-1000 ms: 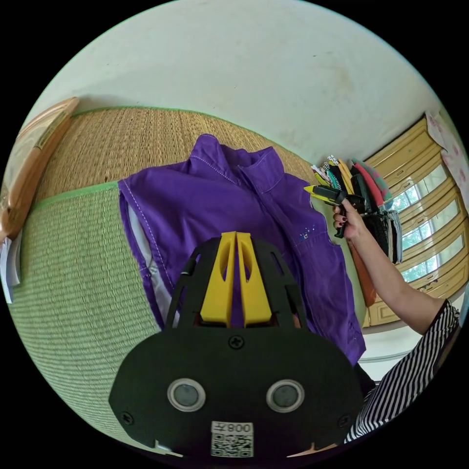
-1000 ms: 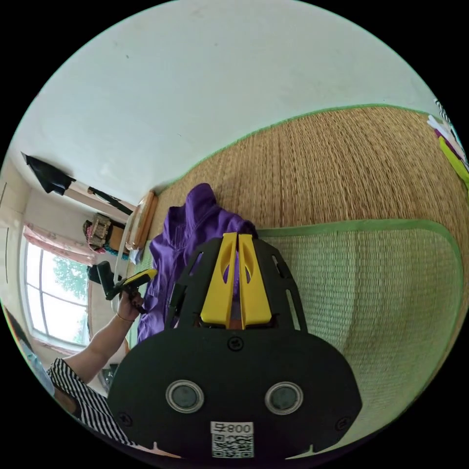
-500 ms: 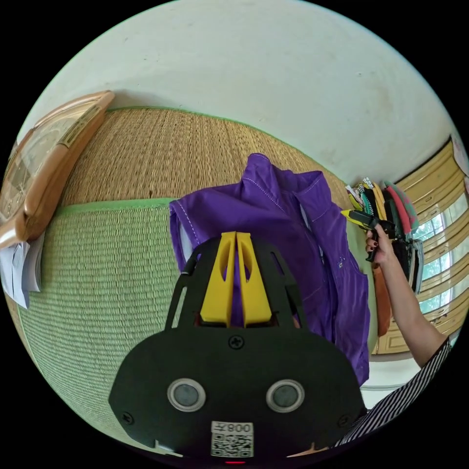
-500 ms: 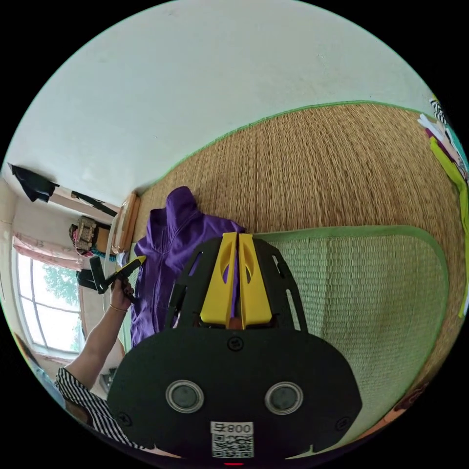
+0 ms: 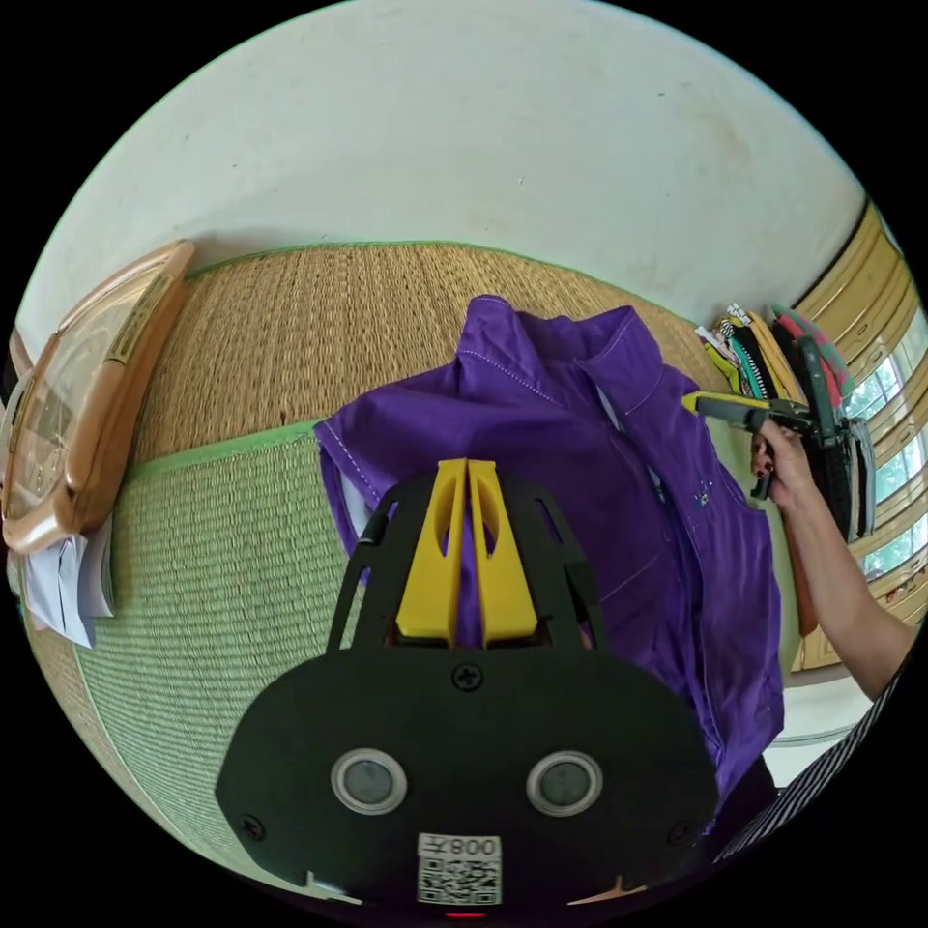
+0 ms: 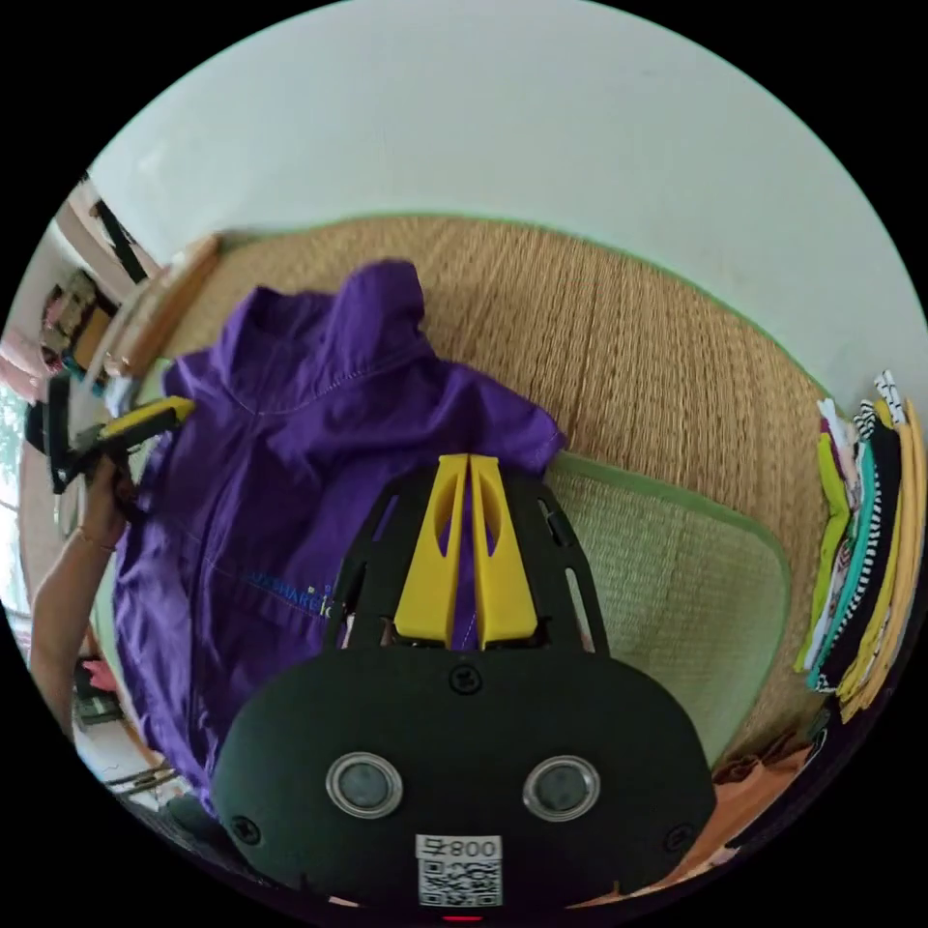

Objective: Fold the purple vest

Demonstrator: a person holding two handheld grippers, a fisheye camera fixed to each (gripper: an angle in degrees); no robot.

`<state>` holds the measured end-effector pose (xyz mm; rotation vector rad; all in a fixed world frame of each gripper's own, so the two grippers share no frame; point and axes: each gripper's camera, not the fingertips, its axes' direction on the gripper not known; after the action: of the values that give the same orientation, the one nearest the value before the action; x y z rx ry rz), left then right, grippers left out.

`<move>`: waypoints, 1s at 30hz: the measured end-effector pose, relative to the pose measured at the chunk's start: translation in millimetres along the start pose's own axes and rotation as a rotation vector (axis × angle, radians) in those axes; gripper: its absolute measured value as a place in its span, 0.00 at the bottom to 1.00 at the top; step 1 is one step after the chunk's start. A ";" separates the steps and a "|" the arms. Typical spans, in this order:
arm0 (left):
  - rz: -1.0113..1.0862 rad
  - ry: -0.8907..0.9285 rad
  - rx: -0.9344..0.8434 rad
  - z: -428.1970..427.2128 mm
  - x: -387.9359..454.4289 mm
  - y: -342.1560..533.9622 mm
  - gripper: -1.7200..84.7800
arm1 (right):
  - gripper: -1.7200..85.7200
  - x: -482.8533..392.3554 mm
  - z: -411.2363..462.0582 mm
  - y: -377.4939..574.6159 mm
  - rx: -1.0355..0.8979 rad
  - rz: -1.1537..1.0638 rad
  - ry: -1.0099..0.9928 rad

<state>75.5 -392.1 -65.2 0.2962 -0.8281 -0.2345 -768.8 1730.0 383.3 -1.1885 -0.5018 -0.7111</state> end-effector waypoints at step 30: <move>0.067 0.553 -0.185 179.8 43.9 201.5 0.02 | 0.02 -148.6 -72.8 89.9 -0.062 -0.267 -0.351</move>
<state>-12.8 -247.9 149.9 0.1461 -0.2656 -0.1535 -806.1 1713.5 199.4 -1.3263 -0.9505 -0.7513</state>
